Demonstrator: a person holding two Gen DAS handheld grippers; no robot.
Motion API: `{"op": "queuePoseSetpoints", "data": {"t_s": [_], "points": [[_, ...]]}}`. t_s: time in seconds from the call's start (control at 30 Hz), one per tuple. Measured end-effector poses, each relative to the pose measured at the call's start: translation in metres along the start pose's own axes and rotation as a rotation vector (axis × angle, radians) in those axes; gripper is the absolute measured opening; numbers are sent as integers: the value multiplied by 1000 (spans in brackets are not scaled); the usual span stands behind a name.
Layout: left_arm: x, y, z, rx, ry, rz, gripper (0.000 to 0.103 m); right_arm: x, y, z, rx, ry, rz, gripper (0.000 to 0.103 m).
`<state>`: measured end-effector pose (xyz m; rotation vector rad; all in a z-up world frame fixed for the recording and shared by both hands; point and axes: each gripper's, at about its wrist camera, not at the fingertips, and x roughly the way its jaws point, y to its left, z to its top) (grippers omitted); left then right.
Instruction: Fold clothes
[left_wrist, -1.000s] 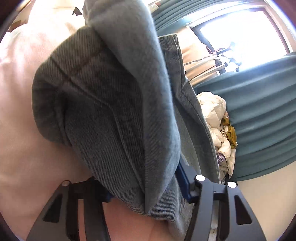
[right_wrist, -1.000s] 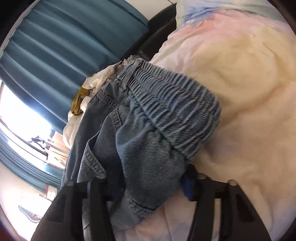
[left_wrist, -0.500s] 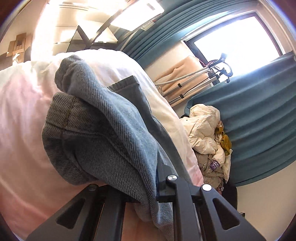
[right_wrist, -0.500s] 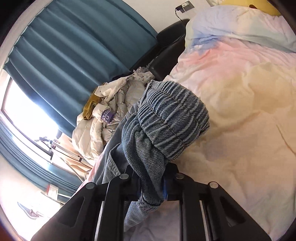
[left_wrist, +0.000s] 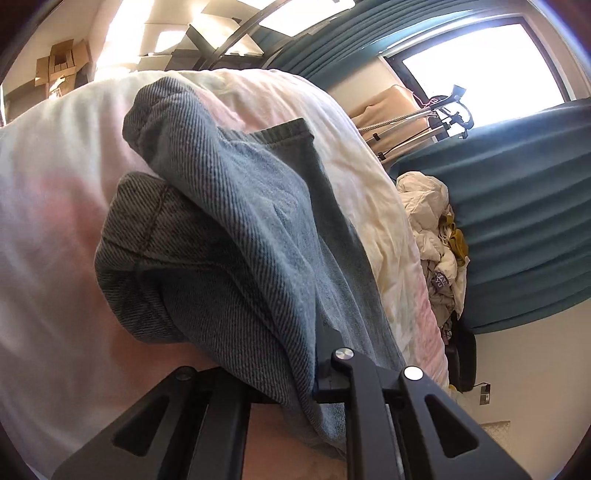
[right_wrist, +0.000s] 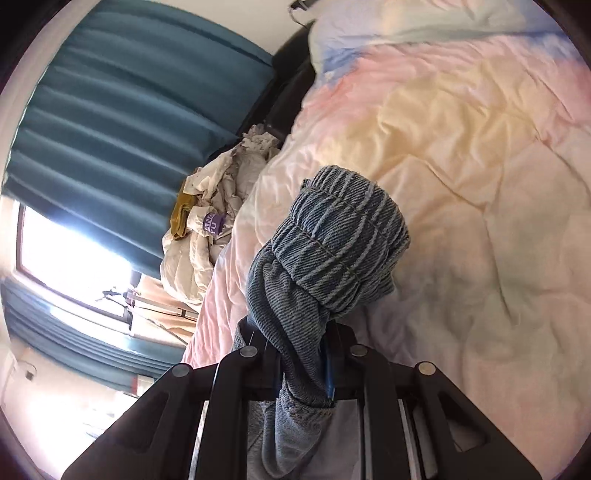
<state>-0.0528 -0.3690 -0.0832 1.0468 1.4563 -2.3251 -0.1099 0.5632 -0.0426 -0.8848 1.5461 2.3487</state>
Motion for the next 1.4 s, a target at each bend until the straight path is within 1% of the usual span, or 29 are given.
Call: {"op": "queuePoseSetpoints", "data": {"t_s": [0.07, 0.2, 0.27, 0.3, 0.37, 0.43, 0.47, 0.5, 0.57, 0.63, 0.67, 0.73, 0.8, 0.83, 0.9, 0.93, 0.97, 1.0, 1.07, 1.1, 1.27, 1.4], "points": [[5, 5, -3, 5, 4, 4, 9, 6, -17, -3, 54, 10, -12, 15], [21, 15, -4, -20, 28, 3, 10, 23, -39, -7, 97, 5, -30, 16], [27, 22, -5, -30, 44, -1, 14, 33, -49, -8, 99, 15, -44, 16], [30, 26, -5, -36, 52, -3, 17, 38, -53, -9, 98, 23, -53, 17], [32, 29, -5, -23, 53, -13, 21, 41, -57, -10, 105, 26, -53, 17], [29, 28, -7, 0, 40, -9, 32, 44, -60, -12, 112, 29, -52, 17], [25, 26, -8, 17, 30, 3, 35, 46, -62, -13, 115, 30, -52, 17], [22, 24, -9, 37, 19, 19, 39, 47, -63, -14, 119, 31, -51, 17], [11, 15, -13, 88, -9, 63, 43, 50, -66, -16, 128, 34, -50, 20], [-2, 7, -19, 140, -37, 99, 53, 47, -70, -18, 160, 31, -37, 21], [-9, 4, -22, 166, -51, 115, 56, 46, -71, -20, 176, 30, -31, 21], [-21, -7, -29, 235, -80, 155, 65, 40, -75, -25, 224, 27, -26, 22], [-33, -21, -37, 326, -126, 208, 67, 33, -75, -31, 259, 19, -42, 28], [-38, -28, -41, 368, -154, 230, 67, 30, -75, -35, 271, 15, -57, 35], [-47, -43, -46, 399, -180, 227, 68, 23, -73, -41, 286, 8, -81, 38], [-52, -51, -48, 408, -189, 219, 68, 21, -72, -44, 287, 9, -86, 43], [-56, -58, -49, 417, -198, 212, 68, 18, -72, -46, 289, 10, -89, 50], [-61, -66, -51, 426, -207, 204, 68, 17, -72, -48, 293, 16, -79, 55], [-65, -83, -57, 454, -219, 191, 68, 14, -74, -53, 301, 28, -58, 74], [-64, -95, -63, 479, -216, 185, 68, 14, -75, -54, 308, 34, -45, 77], [-53, -150, -91, 597, -200, 157, 68, 19, -72, -60, 291, 55, 1, 77], [-25, -177, -121, 644, -158, 157, 68, 25, -65, -64, 266, 51, 12, 77]]}}
